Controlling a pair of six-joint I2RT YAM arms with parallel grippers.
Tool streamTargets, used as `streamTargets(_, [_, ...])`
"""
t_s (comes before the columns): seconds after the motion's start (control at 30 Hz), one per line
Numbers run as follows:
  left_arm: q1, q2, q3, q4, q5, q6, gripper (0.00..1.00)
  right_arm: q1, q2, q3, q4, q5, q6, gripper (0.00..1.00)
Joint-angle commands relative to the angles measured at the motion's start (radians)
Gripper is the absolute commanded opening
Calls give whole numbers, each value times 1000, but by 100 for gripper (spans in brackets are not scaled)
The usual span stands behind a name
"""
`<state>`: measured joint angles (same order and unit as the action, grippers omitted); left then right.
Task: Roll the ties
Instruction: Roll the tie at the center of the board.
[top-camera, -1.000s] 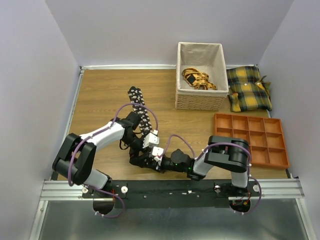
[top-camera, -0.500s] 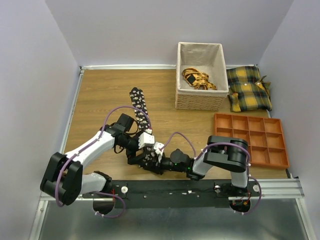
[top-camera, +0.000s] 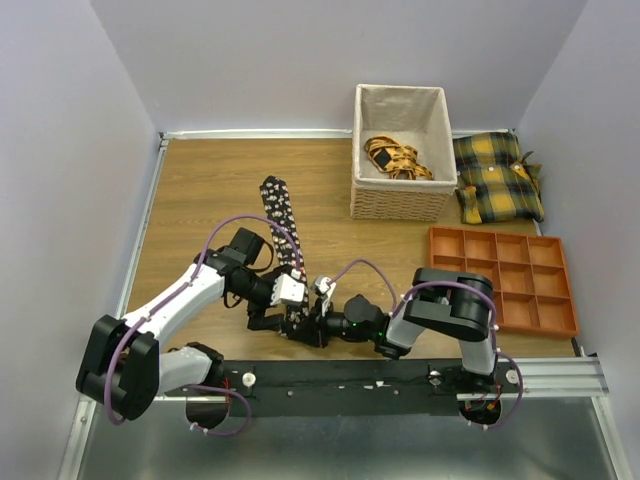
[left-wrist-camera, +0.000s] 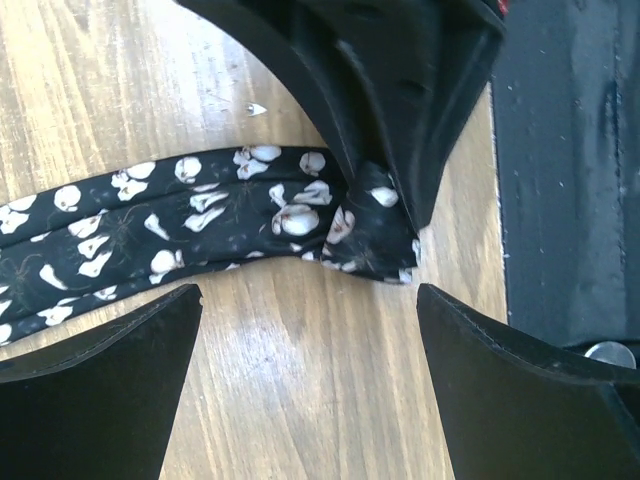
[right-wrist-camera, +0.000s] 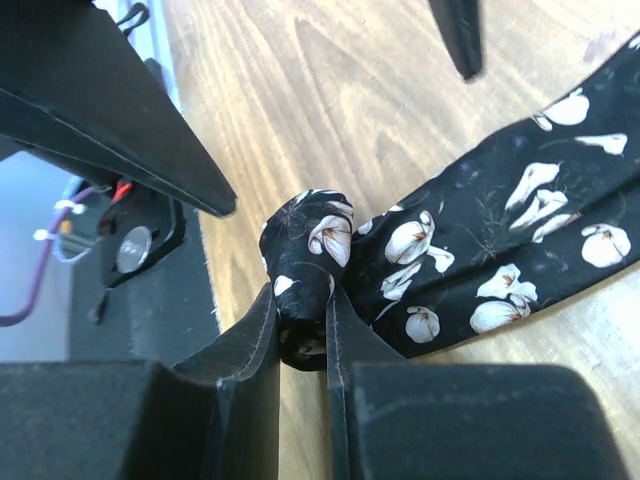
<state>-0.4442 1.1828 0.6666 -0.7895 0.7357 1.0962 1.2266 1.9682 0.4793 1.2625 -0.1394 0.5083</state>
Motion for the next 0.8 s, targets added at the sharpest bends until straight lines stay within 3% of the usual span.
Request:
streamTargets(0.0, [6,-57,8,-54,28,47,99,-4,9,-33,-86,-94,110,11])
streamTargets(0.1, [6,-60,25,-80,63,31,99,1,-35,33,-233,-199,5,10])
streamTargets(0.2, [6,-32,44,-82,82,31,97,-3,-37,-4,-132,-267,-36,9])
streamTargets(0.33, [6,-26,64,-181,108,166,93,-47,-51,-47,-112,-362,50,9])
streamTargets(0.47, [4,-77,15,-186,103,180,93,-64,-14,-51,-95,-379,139,10])
streamTargets(0.67, [-120,-195,-65,15,-34,-114,95,-81,126,-1,92,-430,353,10])
streamTargets(0.77, [-198,-256,-88,73,-74,-241,98,-105,133,-18,100,-428,433,9])
